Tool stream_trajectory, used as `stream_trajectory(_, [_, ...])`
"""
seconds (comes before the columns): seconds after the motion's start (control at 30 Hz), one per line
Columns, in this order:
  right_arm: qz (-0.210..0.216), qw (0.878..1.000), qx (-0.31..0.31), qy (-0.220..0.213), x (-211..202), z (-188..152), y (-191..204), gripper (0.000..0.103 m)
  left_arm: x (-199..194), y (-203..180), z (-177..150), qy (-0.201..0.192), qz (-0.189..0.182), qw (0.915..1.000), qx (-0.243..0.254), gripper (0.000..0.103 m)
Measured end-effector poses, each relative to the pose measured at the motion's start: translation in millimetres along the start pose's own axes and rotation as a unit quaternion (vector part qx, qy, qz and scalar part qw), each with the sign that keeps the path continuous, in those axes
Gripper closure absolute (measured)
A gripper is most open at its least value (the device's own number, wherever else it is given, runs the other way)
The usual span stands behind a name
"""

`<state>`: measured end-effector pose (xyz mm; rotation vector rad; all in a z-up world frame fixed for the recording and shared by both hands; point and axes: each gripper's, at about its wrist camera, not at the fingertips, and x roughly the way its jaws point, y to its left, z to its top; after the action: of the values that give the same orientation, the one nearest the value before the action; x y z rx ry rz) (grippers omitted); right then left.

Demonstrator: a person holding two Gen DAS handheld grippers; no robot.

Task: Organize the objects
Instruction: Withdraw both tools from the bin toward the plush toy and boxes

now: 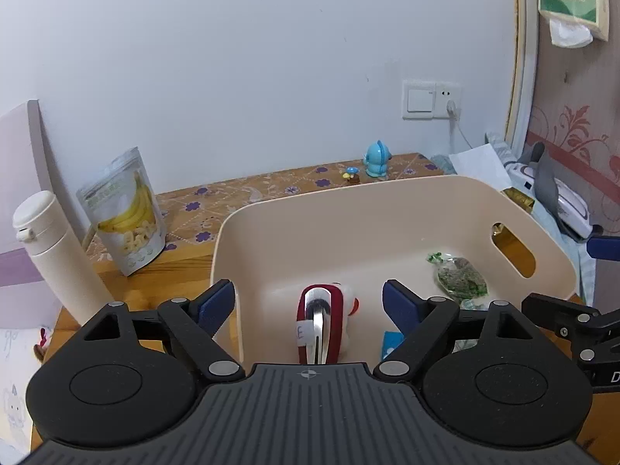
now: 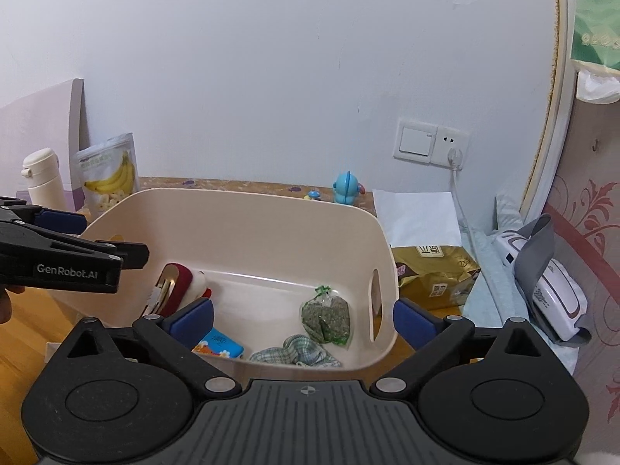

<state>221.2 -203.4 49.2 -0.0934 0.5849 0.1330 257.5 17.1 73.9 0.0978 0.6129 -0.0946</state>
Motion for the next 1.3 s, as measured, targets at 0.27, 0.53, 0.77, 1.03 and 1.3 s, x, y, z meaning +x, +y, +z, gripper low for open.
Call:
stream_trajectory(0.27, [-0.003,1.0,0.002,-0.002,-18,-10,3,0.001,-27,5,-9,-0.014,0.003,0.9999,0.007,0.017])
stream_trajectory(0.53, [-0.005,1.0,0.004,0.0,-36,-26,5,0.0,-47,14,-27,-0.015,0.011,0.9998,0.011,0.017])
stream_trajectory(0.77, [-0.004,1.0,0.001,0.013,-43,-40,7,0.0,-55,27,-45,-0.004,0.021,0.9997,0.008,0.017])
stream_trajectory(1.03, [-0.004,1.0,0.002,0.028,-47,-59,11,0.0,-55,41,-71,0.017,0.025,0.9995,0.008,0.017])
stream_trajectory(1.3, [0.003,0.999,0.001,0.053,-41,-77,18,0.0,-48,51,-98,0.044,0.034,0.9981,0.024,0.017])
